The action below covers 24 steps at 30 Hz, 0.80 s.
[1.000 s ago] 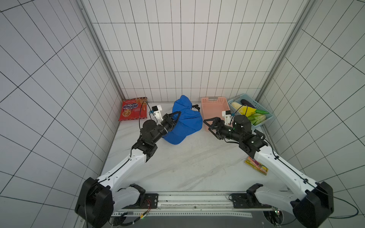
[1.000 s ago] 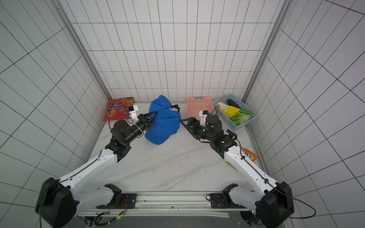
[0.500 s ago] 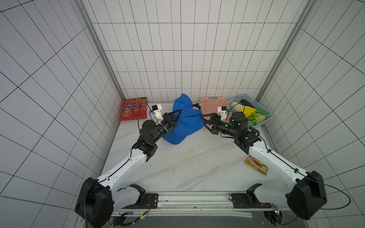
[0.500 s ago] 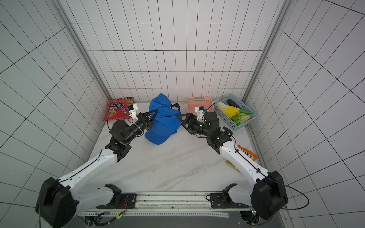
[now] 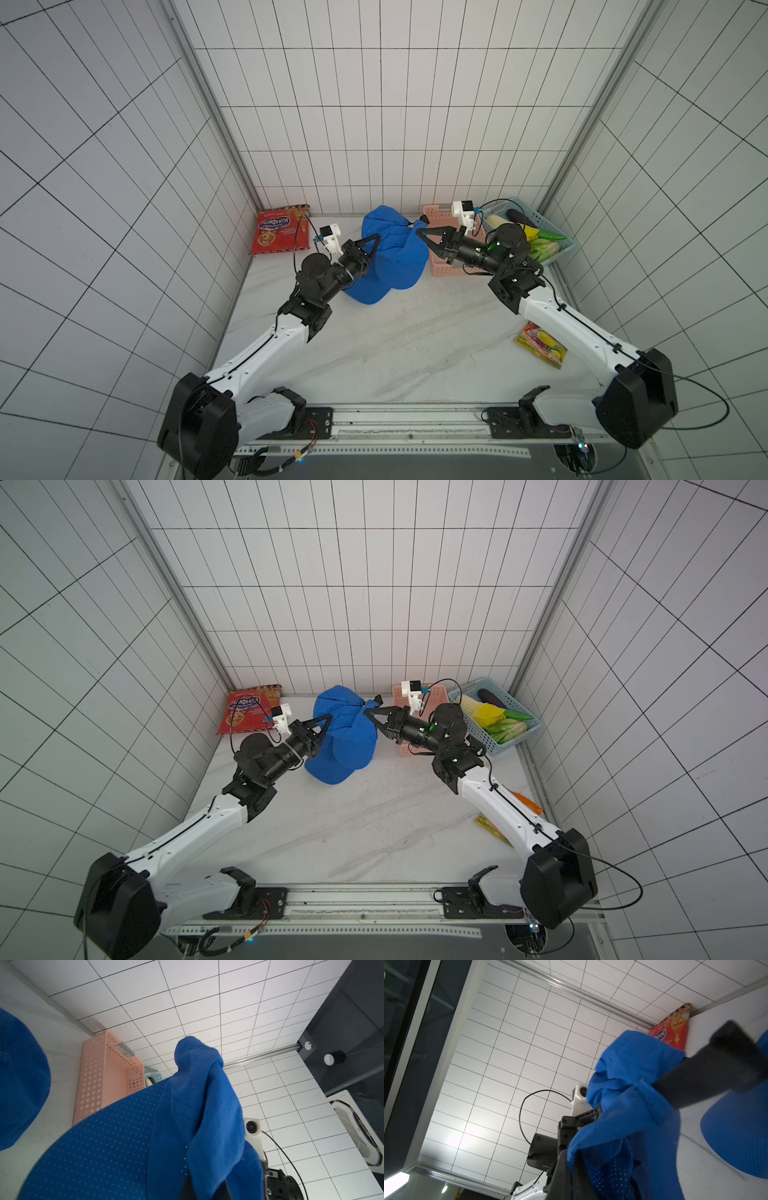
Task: Turn the baseball cap inside out
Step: Turn over the baseball cap.
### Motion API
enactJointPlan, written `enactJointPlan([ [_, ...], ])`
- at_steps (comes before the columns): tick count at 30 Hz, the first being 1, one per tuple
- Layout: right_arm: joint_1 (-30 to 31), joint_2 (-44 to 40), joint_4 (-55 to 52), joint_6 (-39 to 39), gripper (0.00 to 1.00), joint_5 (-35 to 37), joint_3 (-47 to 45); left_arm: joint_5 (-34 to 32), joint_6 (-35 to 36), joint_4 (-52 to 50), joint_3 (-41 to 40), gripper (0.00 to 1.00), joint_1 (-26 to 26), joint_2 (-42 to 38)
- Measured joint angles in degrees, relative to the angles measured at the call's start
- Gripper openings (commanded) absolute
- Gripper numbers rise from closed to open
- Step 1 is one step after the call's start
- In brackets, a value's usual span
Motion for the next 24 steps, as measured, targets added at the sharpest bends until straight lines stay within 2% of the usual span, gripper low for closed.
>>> enactJointPlan([
  [3,0.37,-0.11,1.03,-1.68,0.00,-2.56,1.20,0.83,-1.29,-0.17,-0.94,0.00,-0.66,0.74],
  [5,0.55,-0.46,0.55,-3.34,0.00,-3.52,1.20,1.97,-1.46,0.68,-0.87,0.05,-0.72,2.01],
  [6,0.55,-0.72,-0.26,-4.26,0.00,-3.54,1.20,2.56,-1.44,1.16,-0.70,0.10,-0.72,2.75],
  [7,0.55,-1.07,-1.27,-5.18,0.00,-3.41,1.18,3.37,-1.36,1.62,-0.55,0.17,-0.74,3.63],
  [10,0.50,-2.60,-4.09,-7.93,0.00,-2.21,1.16,4.63,-0.85,1.77,-0.48,0.54,-0.72,5.42],
  [12,0.39,-4.24,-5.20,-9.38,0.00,-0.55,0.90,4.92,-0.17,0.87,-0.48,0.73,-0.61,5.62],
  [14,0.22,-6.14,-6.19,-10.54,0.00,1.73,0.55,4.98,0.59,0.26,-0.55,0.86,-0.50,5.35],
  [18,-0.15,-9.27,-9.01,-12.17,0.00,8.00,-0.02,4.85,2.78,-2.80,-2.27,0.95,-0.22,2.60],
  [24,-0.07,-10.19,-12.00,-12.87,0.00,18.43,-0.37,6.82,4.63,-3.08,-7.41,0.96,-0.37,-1.68],
])
